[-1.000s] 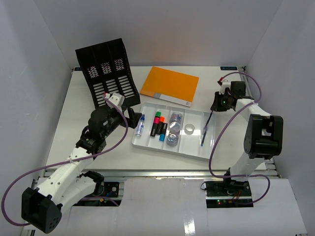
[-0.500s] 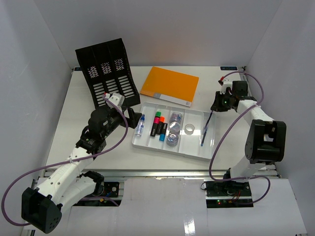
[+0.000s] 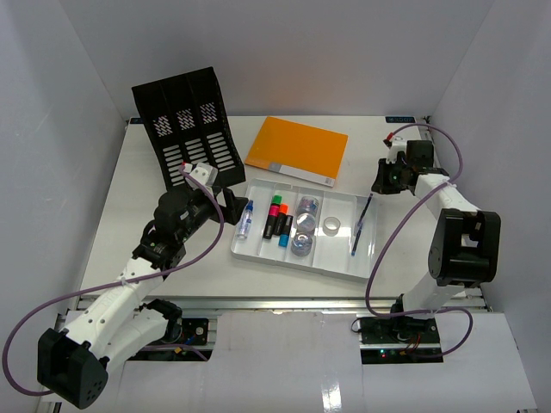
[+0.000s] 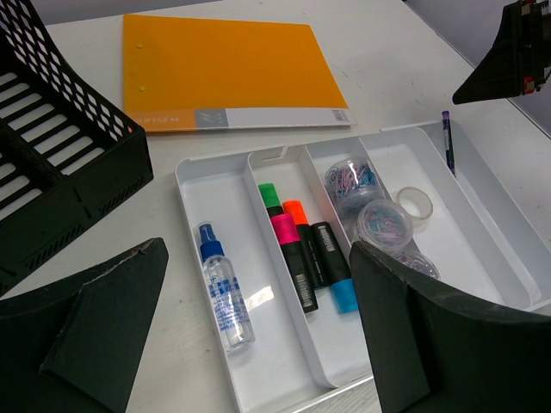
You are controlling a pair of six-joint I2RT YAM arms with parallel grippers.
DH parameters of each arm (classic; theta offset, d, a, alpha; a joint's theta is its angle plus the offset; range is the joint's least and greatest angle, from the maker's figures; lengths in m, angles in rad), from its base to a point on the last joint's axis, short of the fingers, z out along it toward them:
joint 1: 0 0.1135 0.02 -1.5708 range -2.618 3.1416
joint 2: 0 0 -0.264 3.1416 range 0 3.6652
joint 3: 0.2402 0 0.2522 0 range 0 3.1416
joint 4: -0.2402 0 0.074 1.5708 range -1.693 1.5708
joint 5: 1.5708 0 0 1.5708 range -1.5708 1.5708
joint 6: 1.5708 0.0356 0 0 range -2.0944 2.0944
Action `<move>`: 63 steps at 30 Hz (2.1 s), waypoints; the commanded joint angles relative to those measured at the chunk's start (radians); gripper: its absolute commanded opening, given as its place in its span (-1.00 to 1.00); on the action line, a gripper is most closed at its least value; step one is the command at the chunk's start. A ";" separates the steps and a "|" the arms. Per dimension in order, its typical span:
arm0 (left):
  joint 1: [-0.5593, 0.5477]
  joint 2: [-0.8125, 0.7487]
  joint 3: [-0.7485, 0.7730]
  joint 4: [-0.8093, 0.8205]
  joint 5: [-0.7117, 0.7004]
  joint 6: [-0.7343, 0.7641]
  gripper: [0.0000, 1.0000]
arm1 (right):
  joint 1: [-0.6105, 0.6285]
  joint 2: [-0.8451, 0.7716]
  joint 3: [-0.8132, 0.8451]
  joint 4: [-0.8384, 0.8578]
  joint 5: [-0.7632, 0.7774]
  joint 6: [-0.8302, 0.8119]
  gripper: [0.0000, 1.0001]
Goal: Organize the desk
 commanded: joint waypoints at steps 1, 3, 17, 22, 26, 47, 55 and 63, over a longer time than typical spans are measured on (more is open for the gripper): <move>0.004 -0.026 -0.004 0.001 -0.009 0.011 0.96 | 0.001 0.031 0.046 0.024 0.015 -0.004 -0.68; 0.004 -0.027 -0.005 0.001 -0.009 0.011 0.96 | 0.001 0.037 0.041 0.023 0.014 -0.007 -0.68; 0.004 -0.026 -0.004 0.001 -0.008 0.011 0.96 | 0.001 0.051 0.009 0.017 -0.009 -0.021 -0.67; 0.004 -0.026 -0.005 0.001 -0.006 0.011 0.96 | 0.001 0.050 -0.004 0.012 -0.020 -0.027 -0.67; 0.004 -0.026 -0.005 0.001 -0.008 0.011 0.96 | 0.001 0.044 -0.015 0.004 -0.033 -0.030 -0.67; 0.004 -0.023 -0.004 0.000 -0.007 0.010 0.96 | 0.027 -0.013 0.098 -0.117 -0.258 -0.198 -0.49; 0.004 -0.009 -0.006 -0.007 -0.023 0.016 0.96 | 0.120 0.107 0.298 -0.130 -0.267 -0.163 0.02; 0.004 0.012 0.000 -0.011 -0.029 0.027 0.96 | 0.120 0.371 0.497 -0.127 -0.341 0.142 0.04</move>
